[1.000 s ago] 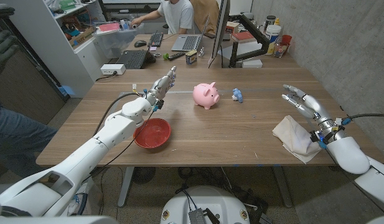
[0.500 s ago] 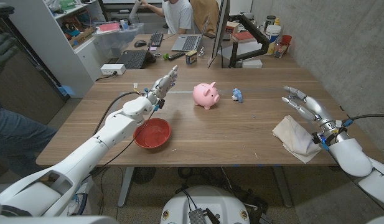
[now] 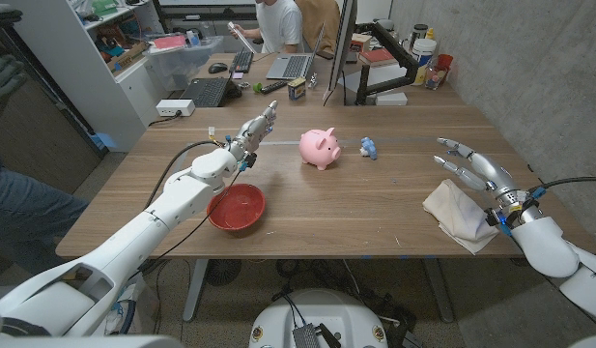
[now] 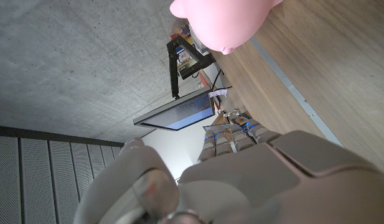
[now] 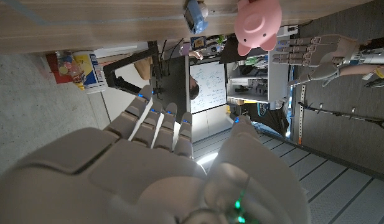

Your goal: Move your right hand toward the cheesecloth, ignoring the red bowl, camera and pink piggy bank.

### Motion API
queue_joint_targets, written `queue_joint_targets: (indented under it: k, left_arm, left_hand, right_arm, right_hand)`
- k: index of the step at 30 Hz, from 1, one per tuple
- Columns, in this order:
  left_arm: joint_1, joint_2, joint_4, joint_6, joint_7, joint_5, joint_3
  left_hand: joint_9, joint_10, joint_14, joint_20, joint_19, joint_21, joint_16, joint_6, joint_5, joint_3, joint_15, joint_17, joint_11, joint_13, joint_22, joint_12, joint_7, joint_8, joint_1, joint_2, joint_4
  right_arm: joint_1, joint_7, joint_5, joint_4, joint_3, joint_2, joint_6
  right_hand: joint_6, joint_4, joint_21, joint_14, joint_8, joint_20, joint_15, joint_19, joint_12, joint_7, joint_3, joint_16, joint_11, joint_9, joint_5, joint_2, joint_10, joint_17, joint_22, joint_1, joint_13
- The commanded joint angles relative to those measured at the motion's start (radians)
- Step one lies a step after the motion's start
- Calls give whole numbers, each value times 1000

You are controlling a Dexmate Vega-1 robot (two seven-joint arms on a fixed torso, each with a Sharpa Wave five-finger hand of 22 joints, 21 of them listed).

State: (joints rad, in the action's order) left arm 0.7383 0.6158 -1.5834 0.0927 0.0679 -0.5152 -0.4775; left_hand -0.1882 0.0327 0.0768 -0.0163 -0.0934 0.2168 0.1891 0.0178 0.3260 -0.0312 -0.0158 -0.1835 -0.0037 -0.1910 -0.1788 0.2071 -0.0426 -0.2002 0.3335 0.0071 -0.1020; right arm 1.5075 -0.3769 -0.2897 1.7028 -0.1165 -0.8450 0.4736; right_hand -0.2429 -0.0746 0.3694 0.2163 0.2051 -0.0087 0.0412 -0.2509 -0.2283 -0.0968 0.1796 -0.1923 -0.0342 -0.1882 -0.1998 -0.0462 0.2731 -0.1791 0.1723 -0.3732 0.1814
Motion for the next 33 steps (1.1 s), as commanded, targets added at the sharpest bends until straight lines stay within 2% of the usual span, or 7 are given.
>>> queue_joint_targets:
  k: [1, 5, 11, 33]
  left_arm:
    - [1, 8, -10, 9, -2, 3, -1]
    - [0, 11, -8, 11, -8, 3, -2]
    - [0, 12, -7, 12, -13, 7, -7]
    - [23, 24, -22, 18, -8, 6, -5]
  left_hand:
    - [-4, 2, 4, 5, -1, -6, 2, 3, -3, 5, -1, -4, 1, -2, -3, -1, -3, -2, 1, 7, -4]
    - [-4, 2, 3, 5, -2, -7, 2, 3, -3, 6, 0, -4, 2, -2, -3, -1, -4, -2, 1, 8, -4]
    - [-4, 2, 2, -6, -2, -7, 2, 2, -4, 8, -2, -4, 5, -2, -4, -1, -6, -2, 1, 8, -4]
    - [-4, 3, 4, -5, -3, -9, 2, 3, -4, 12, -3, -4, 5, -2, -3, -1, -5, -2, 3, 10, -4]
  right_arm:
    - [18, -30, -76, 23, 7, -9, -47]
    - [24, -41, -89, 30, 8, -13, -56]
    - [45, -64, -167, 63, 5, -32, -113]
    - [94, -80, -218, 105, 8, -68, -210]
  right_hand:
    - [-1, -5, -2, -1, -3, 7, 25, -6, 6, -1, 4, 3, -8, -5, -6, 9, 4, -5, 3, -1, 3]
    - [-2, -5, -5, -6, -3, 8, 21, -4, 7, 0, 4, 4, -6, -5, -7, 9, 3, -5, 3, 0, 3]
    - [-2, -5, -8, -8, -4, 12, 22, -1, 8, -1, 4, 5, -7, -5, -7, 8, 1, -5, 3, 0, 3]
    - [-5, -5, -28, -22, -3, 19, 18, 15, 11, -2, 2, 8, -6, -6, -8, 8, -2, -7, 4, 6, 4]
